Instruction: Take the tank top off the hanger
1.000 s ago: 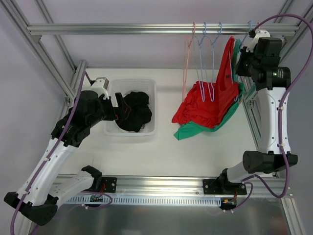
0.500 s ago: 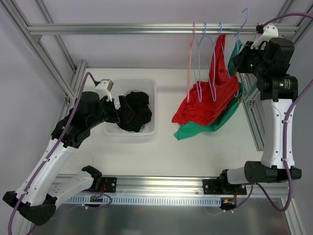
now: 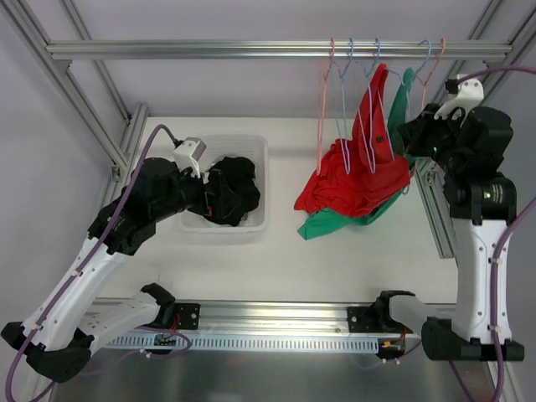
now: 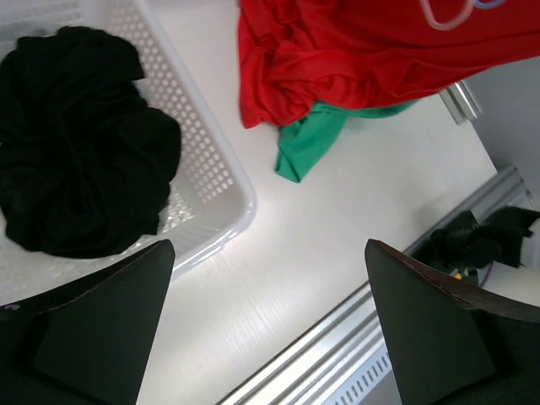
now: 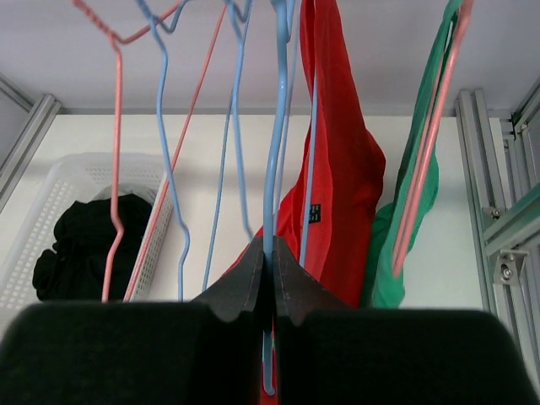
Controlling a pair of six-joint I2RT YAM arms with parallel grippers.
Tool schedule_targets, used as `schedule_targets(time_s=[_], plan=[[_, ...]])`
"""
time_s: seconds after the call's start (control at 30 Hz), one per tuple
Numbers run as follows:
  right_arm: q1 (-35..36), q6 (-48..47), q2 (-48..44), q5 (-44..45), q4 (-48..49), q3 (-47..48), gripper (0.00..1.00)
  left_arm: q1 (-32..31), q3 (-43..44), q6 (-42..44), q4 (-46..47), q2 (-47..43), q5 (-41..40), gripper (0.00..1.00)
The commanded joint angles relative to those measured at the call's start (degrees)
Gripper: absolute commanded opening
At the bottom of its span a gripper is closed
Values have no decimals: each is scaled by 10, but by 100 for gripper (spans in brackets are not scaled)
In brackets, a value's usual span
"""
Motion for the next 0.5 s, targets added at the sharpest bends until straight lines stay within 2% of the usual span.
schedule_targets(time_s=[0.0,0.1,0.27,0.4,0.47], plan=[[1,5,-91,-16,43,-47,0,-38,20,25,51,-13,43,99],[1,7,-160,-21,17,-82,0,-77,22,33,92,-19,57,99],[1,-1,-276,22,-100,-94,0,-140,35,55,168,1,106,99],[2,-3,-335,18,-179,-55,0,-201,52,77,264,36,135,99],[1,1,-348,9,-225,-27,0,-240,78,109,293,61,122,99]])
